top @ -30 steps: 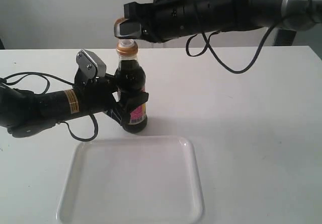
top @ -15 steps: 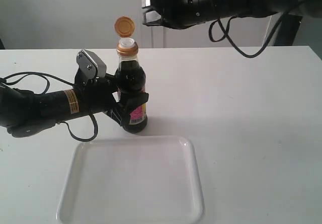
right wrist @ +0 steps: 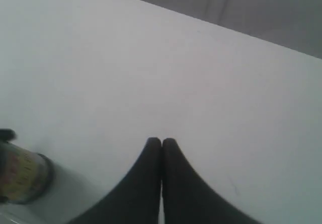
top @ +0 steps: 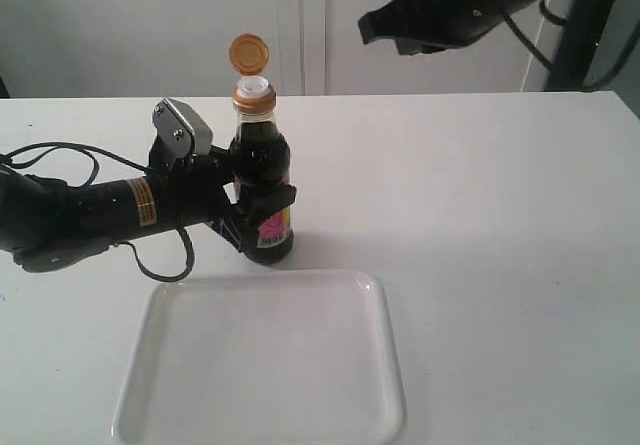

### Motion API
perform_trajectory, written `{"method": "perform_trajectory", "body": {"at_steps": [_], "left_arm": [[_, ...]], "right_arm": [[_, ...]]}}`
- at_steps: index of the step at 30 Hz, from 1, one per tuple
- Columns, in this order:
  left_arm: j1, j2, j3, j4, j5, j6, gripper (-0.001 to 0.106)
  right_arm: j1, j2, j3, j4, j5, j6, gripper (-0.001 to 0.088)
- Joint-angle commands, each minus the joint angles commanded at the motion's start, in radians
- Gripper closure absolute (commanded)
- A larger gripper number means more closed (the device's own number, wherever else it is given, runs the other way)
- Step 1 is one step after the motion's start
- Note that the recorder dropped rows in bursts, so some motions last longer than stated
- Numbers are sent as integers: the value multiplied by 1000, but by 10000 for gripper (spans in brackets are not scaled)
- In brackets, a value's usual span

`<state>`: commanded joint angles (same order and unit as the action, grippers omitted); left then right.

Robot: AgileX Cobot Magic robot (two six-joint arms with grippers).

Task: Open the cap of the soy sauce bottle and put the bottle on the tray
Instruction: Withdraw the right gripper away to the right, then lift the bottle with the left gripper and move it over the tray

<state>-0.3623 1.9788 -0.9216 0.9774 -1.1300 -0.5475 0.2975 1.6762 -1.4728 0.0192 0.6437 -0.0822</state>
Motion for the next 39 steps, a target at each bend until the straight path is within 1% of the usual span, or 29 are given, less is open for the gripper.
{"method": "perform_trajectory", "body": {"at_steps": [7,12,13,14,15,16,17,18,20,22,26,28,32,35,39], "left_arm": [[0,-21,0,-19,-2,-9,1053],[0,-42,0,-39,2,-18,1053],[0,-45,0,-39,6,-24,1053],[0,-45,0,-39,8,-24,1053],[0,-47,0,-39,8,-24,1053],[0,-47,0,-42,8,-24,1053],[0,-47,0,-42,8,-28,1053],[0,-47,0,-42,6,-28,1053],[0,-52,0,-49,-11,-28,1053],[0,-72,0,-49,-11,-28,1053],[0,-144,0,-40,7,-28,1053],[0,-179,0,-28,33,-45,1053],[0,-228,0,-15,60,-78,1053],[0,-264,0,23,62,-103,1053],[0,-311,6,67,62,-179,1053]], "right_arm": [[-75,-65,114,0,7,0,868],[-155,-126,195,0,5,12,868],[-182,-157,224,0,-1,18,868],[-195,-177,243,0,-8,28,868],[-216,-220,283,0,-31,39,868],[-223,-245,308,0,-48,45,868],[-231,-297,361,-9,-84,62,868],[-231,-326,389,-19,-104,71,868],[-231,-424,486,-19,-175,90,868],[-231,-489,565,-19,-224,90,868],[-231,-592,704,-19,-342,90,868],[-231,-632,755,-19,-392,90,868],[-231,-681,817,-19,-433,90,868],[-231,-714,854,-19,-439,90,868],[-231,-750,908,-19,-456,90,868]]}}
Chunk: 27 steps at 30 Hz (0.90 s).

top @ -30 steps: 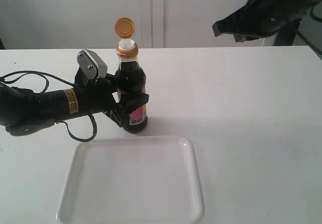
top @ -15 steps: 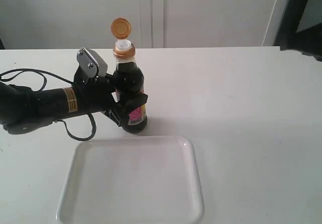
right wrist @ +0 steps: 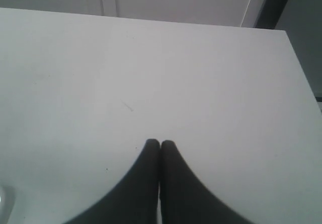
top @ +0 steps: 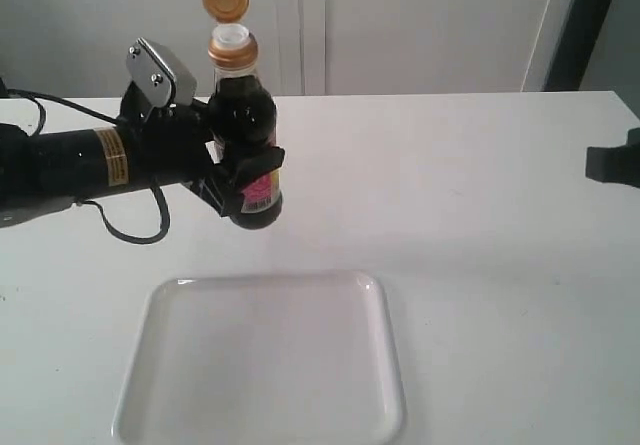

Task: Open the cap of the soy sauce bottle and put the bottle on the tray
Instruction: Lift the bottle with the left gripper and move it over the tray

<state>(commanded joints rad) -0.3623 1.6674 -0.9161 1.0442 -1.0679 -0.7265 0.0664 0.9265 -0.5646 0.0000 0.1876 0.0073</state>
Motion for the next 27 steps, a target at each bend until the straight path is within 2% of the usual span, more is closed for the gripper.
{"method": "perform_trajectory", "body": {"at_steps": [6,17,27], "left_arm": [[0,-80,45,11,-19,-39,1053],[0,-209,185,13,-21,-51,1053],[-12,-291,291,33,-60,-63,1053]], "right_arm": [[0,-68,37,0,-13,-7,868],[0,-201,104,0,-6,-2,868],[2,-220,137,0,-10,0,868]]}}
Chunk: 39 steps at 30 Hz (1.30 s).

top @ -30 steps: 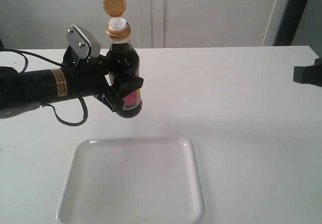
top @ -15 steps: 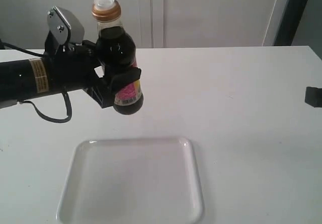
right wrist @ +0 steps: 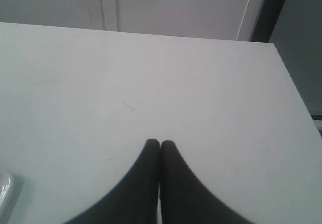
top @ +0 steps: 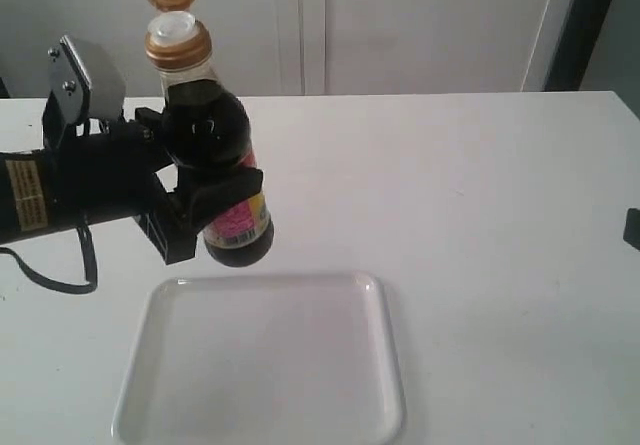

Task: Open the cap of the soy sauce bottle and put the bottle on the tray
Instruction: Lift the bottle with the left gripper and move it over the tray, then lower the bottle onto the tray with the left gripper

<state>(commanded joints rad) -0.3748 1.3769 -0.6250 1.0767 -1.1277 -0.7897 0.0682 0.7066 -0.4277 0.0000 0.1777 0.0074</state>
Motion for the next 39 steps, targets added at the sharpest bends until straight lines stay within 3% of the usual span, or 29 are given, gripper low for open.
{"method": "perform_trajectory", "body": {"at_steps": [7,13,22,39], "left_arm": [[-118,-13,62,-1,90,38,1053],[-177,-14,88,-26,96,88,1053],[-186,-14,162,-224,48,254,1053],[-186,120,171,-336,-31,338,1053]], "right_arm": [[0,0,0,0,0,0,868],[0,0,0,7,0,4,868],[0,0,0,11,-2,16,868],[0,0,0,9,-4,19,868]]}}
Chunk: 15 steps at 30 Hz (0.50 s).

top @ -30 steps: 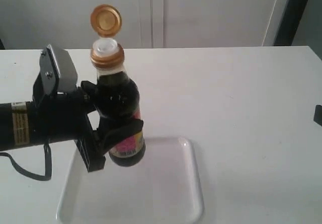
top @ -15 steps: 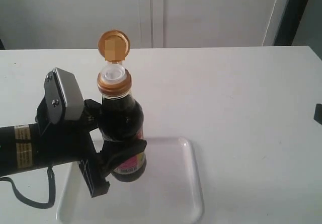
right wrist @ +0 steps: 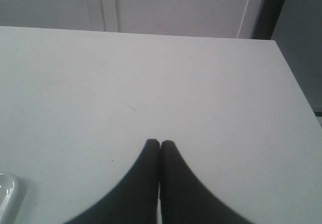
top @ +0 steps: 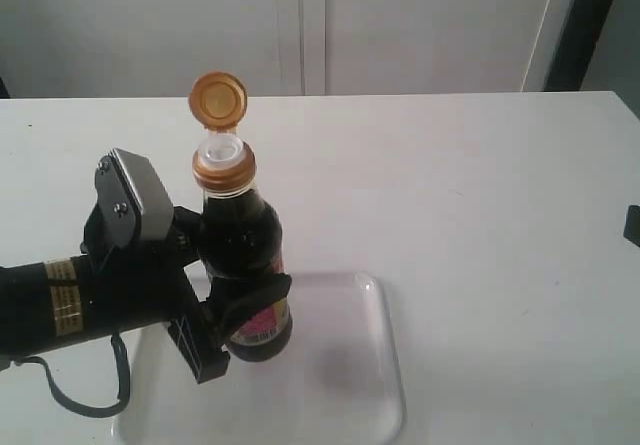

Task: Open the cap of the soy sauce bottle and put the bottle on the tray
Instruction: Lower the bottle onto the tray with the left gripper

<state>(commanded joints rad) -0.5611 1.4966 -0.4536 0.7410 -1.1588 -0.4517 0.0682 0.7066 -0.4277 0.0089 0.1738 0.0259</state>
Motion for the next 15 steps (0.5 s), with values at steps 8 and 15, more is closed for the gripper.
{"method": "perform_trajectory", "body": {"at_steps": [8,15], "left_arm": [[0,67,0,-1,-62,34,1053],[0,117,0,-8,-62,53,1053]], "right_arm": [[0,0,0,0,-4,0,868],[0,0,0,0,-4,0,868]]}}
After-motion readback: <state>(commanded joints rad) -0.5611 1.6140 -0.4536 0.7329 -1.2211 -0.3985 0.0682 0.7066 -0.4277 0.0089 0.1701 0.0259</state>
